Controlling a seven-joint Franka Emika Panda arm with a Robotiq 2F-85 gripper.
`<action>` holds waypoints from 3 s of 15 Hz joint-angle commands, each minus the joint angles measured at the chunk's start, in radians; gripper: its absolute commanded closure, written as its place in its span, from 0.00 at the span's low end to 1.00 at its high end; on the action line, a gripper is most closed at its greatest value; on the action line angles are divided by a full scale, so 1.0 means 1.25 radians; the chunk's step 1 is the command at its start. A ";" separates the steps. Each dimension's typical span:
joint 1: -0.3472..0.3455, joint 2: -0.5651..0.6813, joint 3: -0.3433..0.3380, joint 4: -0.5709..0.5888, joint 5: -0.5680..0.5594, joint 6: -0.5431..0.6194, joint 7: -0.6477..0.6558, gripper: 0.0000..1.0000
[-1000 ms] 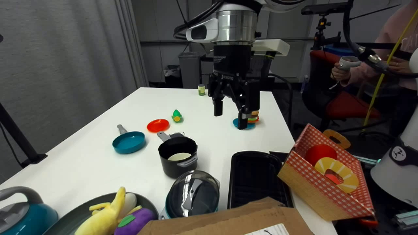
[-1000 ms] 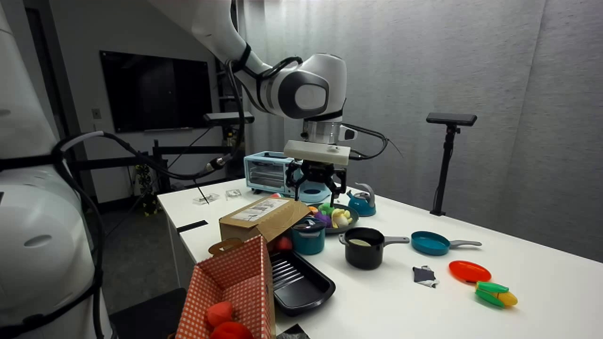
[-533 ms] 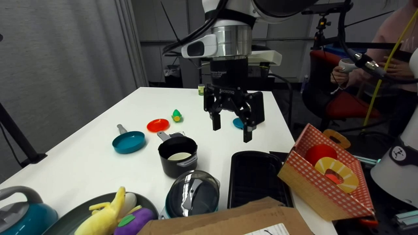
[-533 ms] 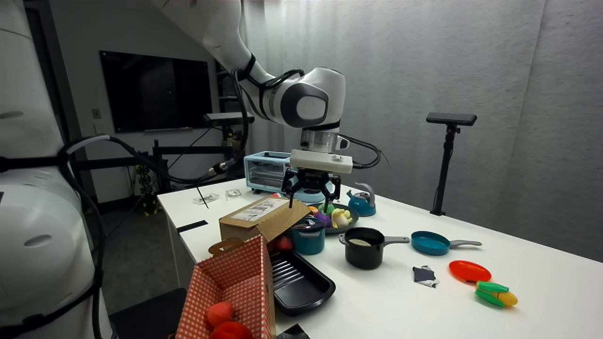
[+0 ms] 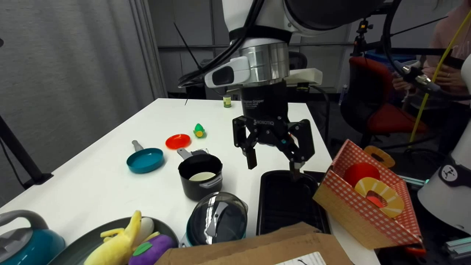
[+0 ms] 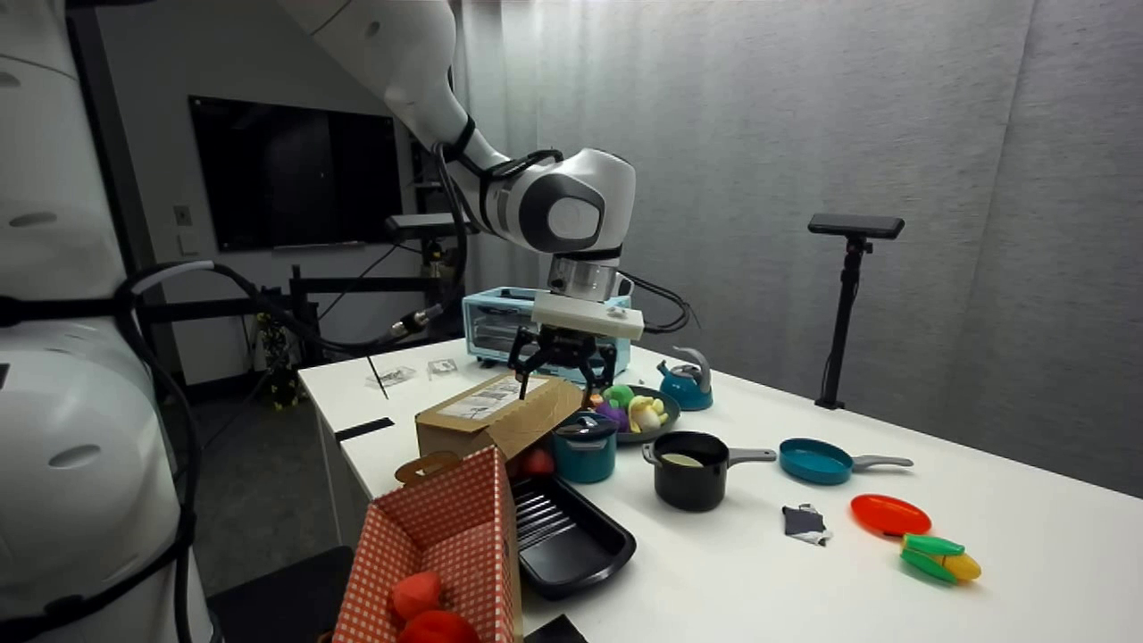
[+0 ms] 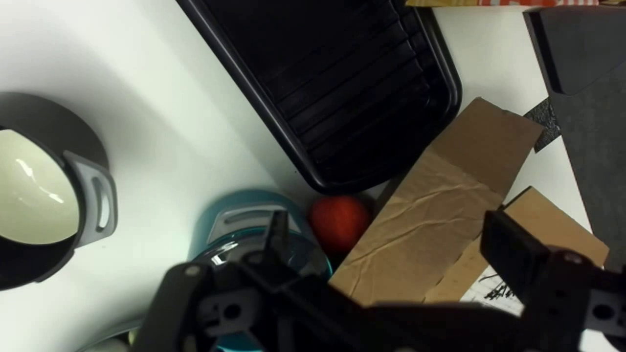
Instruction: Remove the lid from the blue pot and place it on the black pot
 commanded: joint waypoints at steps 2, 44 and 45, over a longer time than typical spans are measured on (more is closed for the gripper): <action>-0.003 0.000 0.003 0.002 0.000 -0.003 0.001 0.00; -0.071 0.184 0.125 0.000 0.003 0.457 -0.070 0.01; -0.073 0.187 0.127 -0.001 0.003 0.456 -0.079 0.01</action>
